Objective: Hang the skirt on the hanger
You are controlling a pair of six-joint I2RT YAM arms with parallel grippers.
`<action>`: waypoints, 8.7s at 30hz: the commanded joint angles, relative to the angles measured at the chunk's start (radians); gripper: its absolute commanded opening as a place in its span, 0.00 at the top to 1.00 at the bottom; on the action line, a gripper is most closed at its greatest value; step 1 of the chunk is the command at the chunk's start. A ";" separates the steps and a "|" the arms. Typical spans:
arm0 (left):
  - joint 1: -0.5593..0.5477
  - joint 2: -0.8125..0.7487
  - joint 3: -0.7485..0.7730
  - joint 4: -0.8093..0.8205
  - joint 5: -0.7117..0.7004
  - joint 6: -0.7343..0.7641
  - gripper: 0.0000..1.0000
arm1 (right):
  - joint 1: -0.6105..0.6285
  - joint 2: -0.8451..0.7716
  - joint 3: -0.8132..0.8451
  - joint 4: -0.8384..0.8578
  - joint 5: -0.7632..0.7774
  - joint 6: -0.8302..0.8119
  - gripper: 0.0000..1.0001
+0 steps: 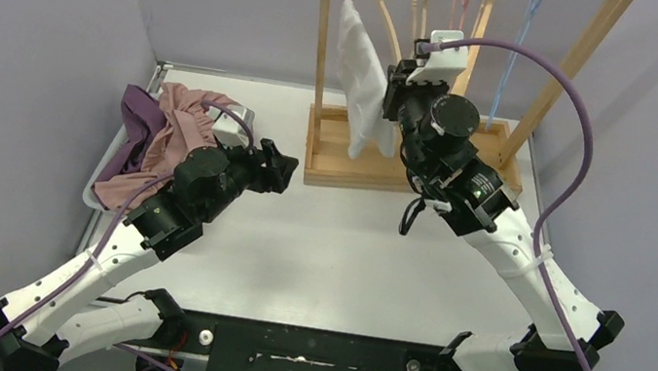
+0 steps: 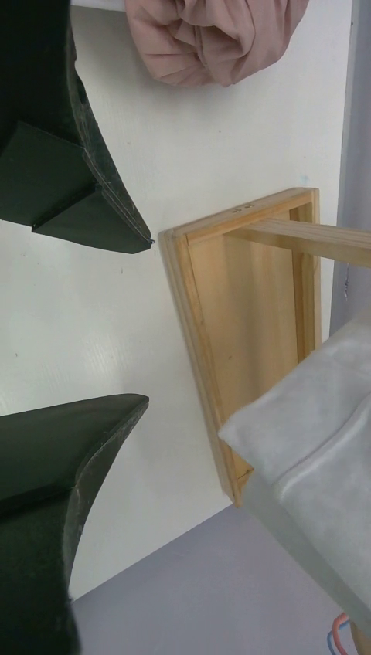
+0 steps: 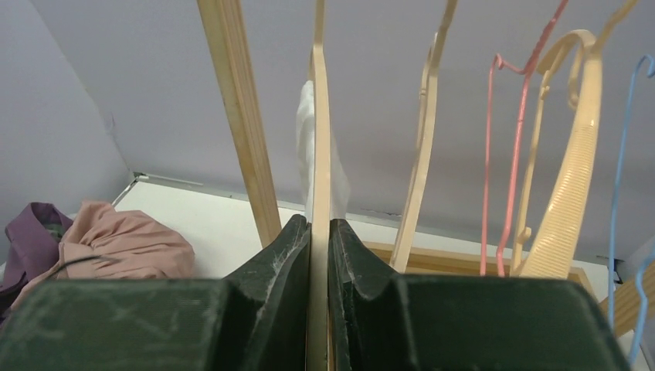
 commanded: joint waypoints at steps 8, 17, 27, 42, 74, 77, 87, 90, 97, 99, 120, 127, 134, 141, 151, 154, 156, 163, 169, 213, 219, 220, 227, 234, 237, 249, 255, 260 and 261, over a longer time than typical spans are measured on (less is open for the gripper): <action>0.077 -0.005 -0.009 0.022 0.016 -0.069 0.33 | -0.170 0.127 0.159 0.006 -0.312 0.135 1.00; 0.226 -0.011 0.015 -0.042 0.050 -0.097 0.33 | -0.168 0.184 0.180 -0.046 -0.448 0.156 0.94; 0.493 0.116 0.151 -0.226 0.329 -0.110 0.10 | -0.181 0.120 0.190 -0.093 -0.550 0.176 0.25; 0.906 0.300 0.203 -0.399 0.368 -0.159 0.16 | -0.168 -0.379 -0.428 0.043 -0.780 0.130 0.17; 0.916 0.687 0.172 0.393 0.569 -0.307 0.57 | -0.174 -0.424 -0.731 0.104 -0.550 0.185 0.19; 0.916 0.716 0.209 0.317 0.530 -0.287 0.58 | -0.175 -0.426 -0.734 0.105 -0.532 0.184 0.19; 0.917 0.528 0.282 0.159 0.516 -0.220 1.00 | -0.177 -0.440 -0.712 0.076 -0.441 0.230 0.20; 0.914 0.391 0.338 0.073 0.482 -0.185 1.00 | -0.178 -0.451 -0.703 0.057 -0.401 0.274 0.20; 0.916 0.243 0.672 -0.187 0.453 -0.102 1.00 | -0.181 -0.470 -0.656 -0.017 -0.313 0.373 0.20; 0.916 0.248 0.801 -0.244 0.497 -0.098 1.00 | -0.181 -0.471 -0.629 -0.052 -0.287 0.405 0.20; 0.555 0.049 0.479 0.053 0.836 -0.527 1.00 | -0.181 -0.573 -0.559 -0.338 -0.130 0.667 0.21; 0.153 0.082 0.037 0.179 0.541 -0.542 1.00 | -0.181 -0.619 -0.657 -0.413 -0.080 0.778 0.21; -0.184 0.478 0.095 0.213 0.331 -0.471 0.98 | -0.179 -0.652 -0.747 -0.491 -0.065 0.896 0.21; -0.183 0.552 0.177 0.082 0.337 -0.409 0.42 | -0.177 -0.720 -0.826 -0.528 -0.081 0.943 0.19; -0.033 0.229 0.040 -0.133 0.373 -0.389 0.36 | -0.176 -0.660 -0.849 -0.357 -0.411 0.806 0.16; -0.017 0.131 -0.019 -0.215 0.306 -0.398 0.37 | -0.164 -0.579 -0.831 -0.292 -0.497 0.812 0.17; -0.012 0.090 -0.055 -0.293 0.237 -0.416 0.38 | -0.139 -0.521 -0.818 -0.254 -0.511 0.835 0.18; -0.003 0.075 -0.137 -0.410 0.202 -0.498 0.45 | 0.033 -0.297 -0.736 -0.274 -0.310 0.937 0.24; 0.003 0.132 -0.162 -0.400 0.173 -0.523 0.54 | 0.038 -0.200 -0.728 -0.331 -0.202 0.988 0.38; 0.132 0.251 0.847 -0.975 0.333 -0.297 1.00 | 0.040 -0.280 0.128 -1.046 -0.046 0.743 1.00; 0.132 0.235 0.620 -0.977 0.327 -0.323 1.00 | 0.033 -0.250 -0.068 -1.135 -0.078 0.909 1.00; 0.131 0.226 0.561 -0.948 0.331 -0.330 1.00 | 0.025 -0.272 -0.159 -1.082 -0.091 0.901 1.00; 0.143 0.216 0.068 -0.587 0.432 -0.401 1.00 | -0.159 -0.367 -0.670 -0.652 -0.306 0.770 1.00; 0.164 0.319 -0.095 -0.432 0.449 -0.396 0.99 | -0.194 -0.374 -0.905 -0.462 -0.342 0.770 1.00; 0.182 0.319 -0.080 -0.441 0.454 -0.372 0.86 | -0.200 -0.432 -0.954 -0.415 -0.341 0.760 1.00; 0.306 0.136 0.040 -0.509 0.492 -0.194 0.55 | -0.209 -0.590 -0.686 -0.576 -0.375 0.616 0.48; 0.321 0.086 0.101 -0.445 0.498 -0.162 0.53 | -0.209 -0.605 -0.439 -0.564 -0.295 0.532 0.58; 0.321 0.056 0.131 -0.361 0.558 -0.174 0.52 | -0.209 -0.497 -0.181 -0.562 -0.169 0.510 0.68; 0.321 0.051 0.140 -0.353 0.567 -0.176 0.51 | -0.209 -0.459 -0.129 -0.568 -0.160 0.505 0.68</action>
